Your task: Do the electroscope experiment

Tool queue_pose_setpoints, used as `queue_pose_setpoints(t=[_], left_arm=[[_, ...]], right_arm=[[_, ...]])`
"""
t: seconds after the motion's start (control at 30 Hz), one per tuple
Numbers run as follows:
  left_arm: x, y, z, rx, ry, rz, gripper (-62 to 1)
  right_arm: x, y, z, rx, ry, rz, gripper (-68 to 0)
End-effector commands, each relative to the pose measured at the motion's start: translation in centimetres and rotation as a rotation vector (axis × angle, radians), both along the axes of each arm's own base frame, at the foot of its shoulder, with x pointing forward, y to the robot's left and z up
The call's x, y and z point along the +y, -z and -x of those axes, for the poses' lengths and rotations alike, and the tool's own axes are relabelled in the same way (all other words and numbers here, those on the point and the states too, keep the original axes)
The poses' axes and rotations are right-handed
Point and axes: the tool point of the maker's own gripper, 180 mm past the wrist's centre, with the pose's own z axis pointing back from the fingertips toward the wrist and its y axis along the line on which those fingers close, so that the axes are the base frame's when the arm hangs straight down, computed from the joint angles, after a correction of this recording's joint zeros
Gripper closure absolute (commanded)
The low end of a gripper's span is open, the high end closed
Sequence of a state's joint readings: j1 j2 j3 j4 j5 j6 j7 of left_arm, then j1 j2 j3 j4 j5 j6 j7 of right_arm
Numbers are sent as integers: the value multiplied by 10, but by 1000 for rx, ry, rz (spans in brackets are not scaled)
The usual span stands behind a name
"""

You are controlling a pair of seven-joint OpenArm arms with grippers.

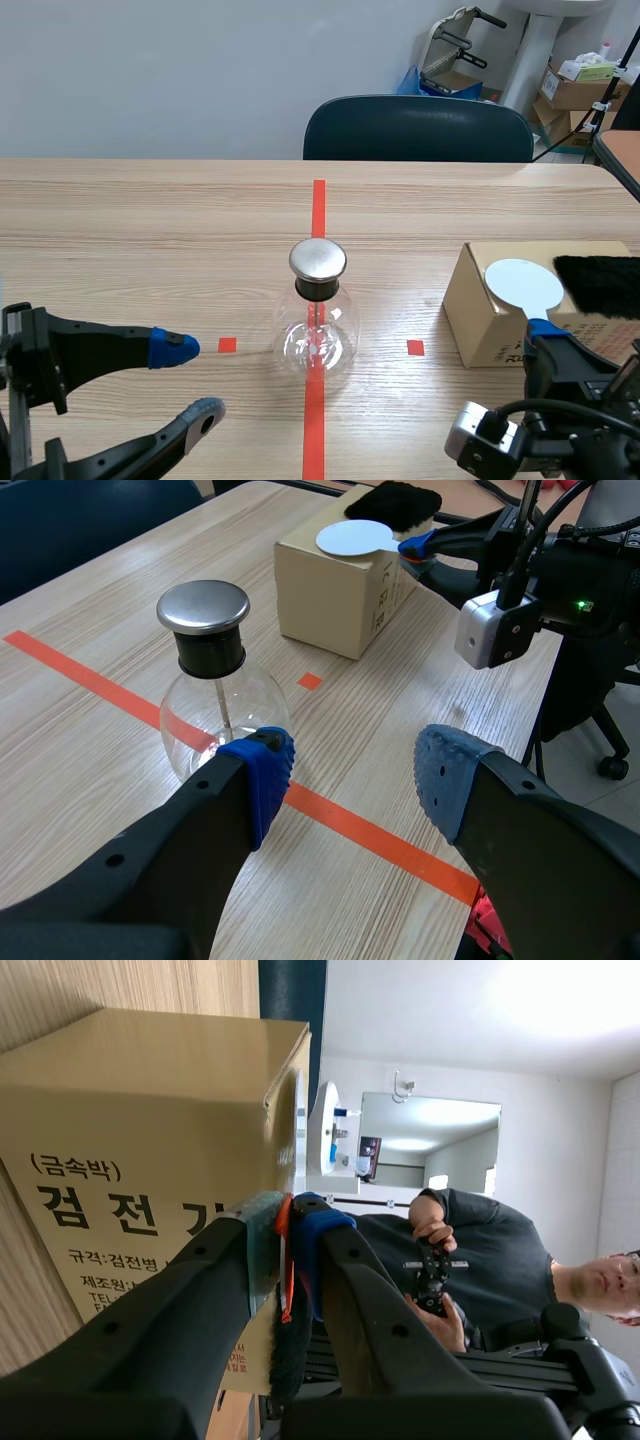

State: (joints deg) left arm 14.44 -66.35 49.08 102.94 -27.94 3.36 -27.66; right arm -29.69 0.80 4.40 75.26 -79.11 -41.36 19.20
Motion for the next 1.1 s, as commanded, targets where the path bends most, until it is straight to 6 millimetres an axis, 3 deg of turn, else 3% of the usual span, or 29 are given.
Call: queue_pose_setpoints(t=[0.0,0.67,0.77,1.07], left_arm=[[-5,-9,1,-10,5,37,-300],[-11,-11,1,-6,-3,66,-300],[-12,-12,1,-6,-5,71,-300],[-12,-12,0,-7,-6,72,-300]], right_arm=[[-2,-10,-4,-42,-6,13,-8],[-3,-10,-9,-41,-7,14,-11],[-3,-10,-9,-41,-7,14,-72],[-3,-10,-9,-41,-7,14,-362]])
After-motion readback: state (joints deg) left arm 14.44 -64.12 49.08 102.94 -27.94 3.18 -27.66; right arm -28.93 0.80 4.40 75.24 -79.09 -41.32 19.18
